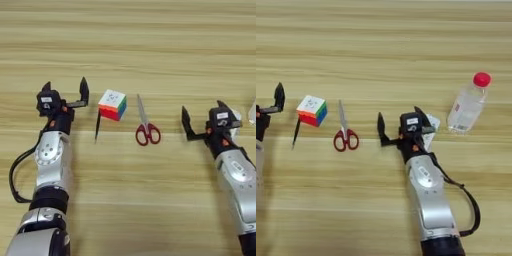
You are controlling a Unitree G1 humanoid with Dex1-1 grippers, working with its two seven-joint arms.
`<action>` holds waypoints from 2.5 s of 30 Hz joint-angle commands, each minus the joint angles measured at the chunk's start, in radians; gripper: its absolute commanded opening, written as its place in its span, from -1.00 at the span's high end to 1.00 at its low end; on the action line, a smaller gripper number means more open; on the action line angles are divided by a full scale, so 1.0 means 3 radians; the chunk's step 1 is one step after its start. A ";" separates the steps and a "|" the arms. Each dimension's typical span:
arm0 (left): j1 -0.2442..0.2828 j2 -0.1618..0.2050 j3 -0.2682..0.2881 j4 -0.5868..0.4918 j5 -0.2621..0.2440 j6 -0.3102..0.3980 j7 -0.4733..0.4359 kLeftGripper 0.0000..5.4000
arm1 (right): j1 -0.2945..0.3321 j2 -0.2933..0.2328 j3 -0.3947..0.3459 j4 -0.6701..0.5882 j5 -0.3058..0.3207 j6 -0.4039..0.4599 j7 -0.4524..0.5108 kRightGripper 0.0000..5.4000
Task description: Move the objects on the table
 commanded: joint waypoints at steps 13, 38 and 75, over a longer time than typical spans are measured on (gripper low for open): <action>0.0025 -0.0026 -0.0012 -0.0058 0.0055 -0.0014 0.0048 -1.00 | 0.0058 0.0040 -0.0352 -0.0150 0.0235 0.0424 -0.0213 -0.99; 0.0010 -0.0027 -0.0020 -0.0036 0.0053 -0.0015 0.0050 -1.00 | -0.0061 0.0050 -0.0505 0.0255 0.0344 0.0784 -0.0284 -0.99; 0.0006 -0.0039 -0.0028 -0.0021 0.0065 -0.0024 0.0063 -1.00 | -0.0109 0.0030 -0.0389 0.0478 0.0566 0.1175 -0.0058 -0.68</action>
